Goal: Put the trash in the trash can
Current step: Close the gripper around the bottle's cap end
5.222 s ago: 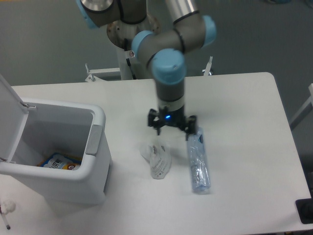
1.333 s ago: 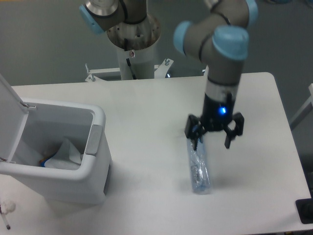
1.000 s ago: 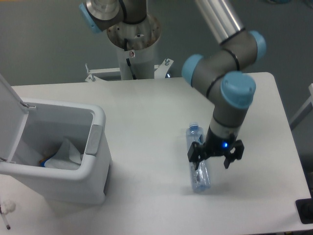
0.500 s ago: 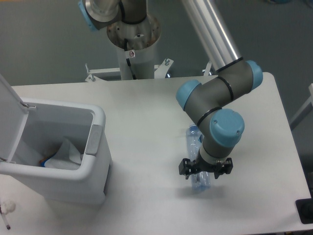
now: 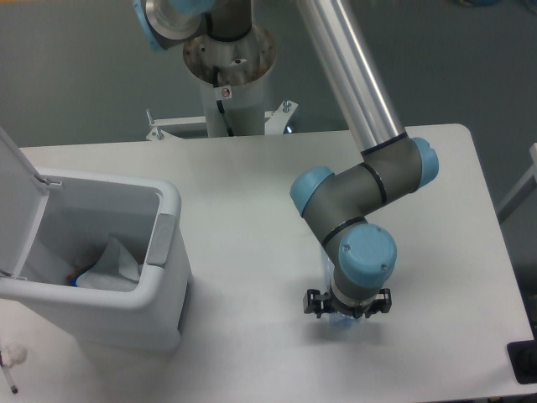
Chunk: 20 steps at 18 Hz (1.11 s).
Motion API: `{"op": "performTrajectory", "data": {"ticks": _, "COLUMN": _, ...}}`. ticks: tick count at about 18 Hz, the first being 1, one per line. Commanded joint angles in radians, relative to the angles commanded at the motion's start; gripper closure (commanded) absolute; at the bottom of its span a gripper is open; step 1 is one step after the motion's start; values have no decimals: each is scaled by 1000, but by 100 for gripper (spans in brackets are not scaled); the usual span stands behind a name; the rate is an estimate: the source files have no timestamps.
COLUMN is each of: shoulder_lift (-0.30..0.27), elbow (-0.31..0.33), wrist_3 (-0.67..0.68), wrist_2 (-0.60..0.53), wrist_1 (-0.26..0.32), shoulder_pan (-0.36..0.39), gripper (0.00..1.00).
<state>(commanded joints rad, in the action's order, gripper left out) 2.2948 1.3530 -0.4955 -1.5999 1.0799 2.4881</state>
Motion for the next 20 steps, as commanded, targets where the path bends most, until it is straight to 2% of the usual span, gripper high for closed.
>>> {"op": "performTrajectory", "data": {"ticks": 1, "shoulder_lift": 0, "elbow": 0, "wrist_3": 0, "wrist_2": 0, "wrist_1": 0, "shoulder_pan": 0, "gripper": 53}}
{"op": "performTrajectory", "data": {"ticks": 7, "shoulder_lift": -24, "elbow": -2, "wrist_3": 2, "wrist_2": 15, "wrist_1": 0, "shoulder_pan": 2, "gripper": 54}}
{"op": "performTrajectory", "data": {"ticks": 10, "shoulder_lift": -86, "elbow": -15, "wrist_3": 2, "wrist_2": 73, "wrist_1": -3, "shoulder_pan": 5, "gripper": 54}}
{"op": "performTrajectory", "data": {"ticks": 13, "shoulder_lift": -150, "elbow": -61, "wrist_3": 29, "wrist_2": 156, "wrist_1": -8, "shoulder_pan": 8, "gripper": 54}}
{"op": "performTrajectory", "data": {"ticks": 16, "shoulder_lift": -219, "elbow": -107, "wrist_3": 66, "wrist_2": 260, "wrist_1": -14, "shoulder_pan": 5, "gripper": 54}}
{"op": "performTrajectory", "data": {"ticks": 18, "shoulder_lift": -267, "elbow": -112, "wrist_3": 71, "wrist_2": 337, "wrist_1": -23, "shoulder_pan": 5, "gripper": 54}}
{"op": "performTrajectory", "data": {"ticks": 20, "shoulder_lift": -297, "elbow": -114, "wrist_3": 74, "wrist_2": 426, "wrist_1": -84, "shoulder_pan": 2, "gripper": 54}}
